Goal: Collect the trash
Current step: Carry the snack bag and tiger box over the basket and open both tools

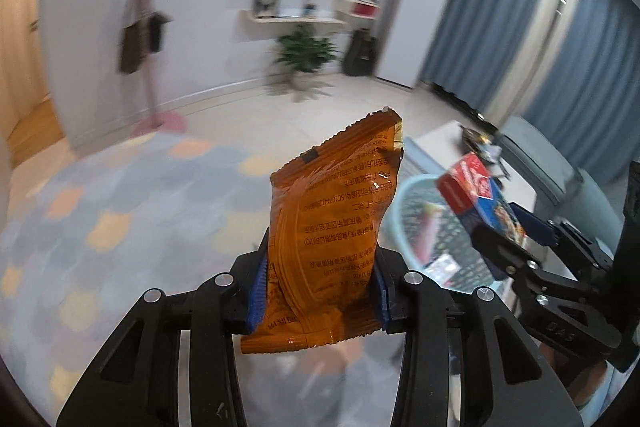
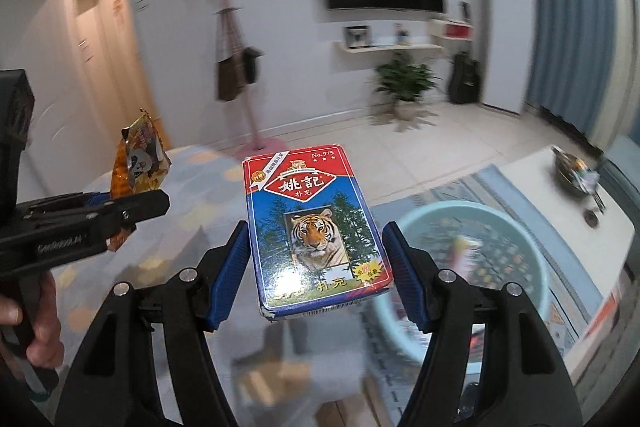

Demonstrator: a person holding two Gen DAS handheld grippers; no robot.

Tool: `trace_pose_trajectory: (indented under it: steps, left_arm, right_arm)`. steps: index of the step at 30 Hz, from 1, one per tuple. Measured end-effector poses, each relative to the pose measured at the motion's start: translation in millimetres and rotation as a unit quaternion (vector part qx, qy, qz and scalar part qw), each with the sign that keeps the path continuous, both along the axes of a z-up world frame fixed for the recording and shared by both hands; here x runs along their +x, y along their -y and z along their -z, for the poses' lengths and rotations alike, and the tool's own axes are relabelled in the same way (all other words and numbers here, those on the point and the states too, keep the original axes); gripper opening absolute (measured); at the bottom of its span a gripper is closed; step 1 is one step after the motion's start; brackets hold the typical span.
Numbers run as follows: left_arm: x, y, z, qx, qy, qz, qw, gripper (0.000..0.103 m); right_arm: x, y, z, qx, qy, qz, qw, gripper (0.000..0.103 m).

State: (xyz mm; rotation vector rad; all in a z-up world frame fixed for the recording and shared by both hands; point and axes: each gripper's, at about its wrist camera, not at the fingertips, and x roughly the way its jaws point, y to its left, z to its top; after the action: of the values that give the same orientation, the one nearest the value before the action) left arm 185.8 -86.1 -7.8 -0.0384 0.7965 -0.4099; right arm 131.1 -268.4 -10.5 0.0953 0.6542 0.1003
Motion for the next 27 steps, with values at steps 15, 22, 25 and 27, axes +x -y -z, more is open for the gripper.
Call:
trace_pose_trajectory:
  steps: [15, 22, 25, 27]
  left_arm:
    - [68.2, 142.1, 61.6, -0.026, -0.084, 0.126, 0.9882, 0.041]
    - [87.8, 160.9, 104.7, -0.020, -0.135, 0.140, 0.9807, 0.055]
    - [85.2, 170.3, 112.6, -0.009, -0.126, 0.132, 0.9831, 0.075]
    - [85.8, 173.0, 113.1, -0.007, -0.128, 0.131, 0.9831, 0.079]
  right_arm:
    - [36.1, 138.7, 60.1, 0.042, -0.081, 0.166, 0.982, 0.063]
    - [50.4, 175.3, 105.7, 0.078, -0.148, 0.198, 0.966, 0.065]
    - [48.5, 182.8, 114.7, 0.084, -0.157, 0.208, 0.962, 0.069]
    - [44.7, 183.4, 116.3, 0.088, -0.159, 0.210, 0.961, 0.071]
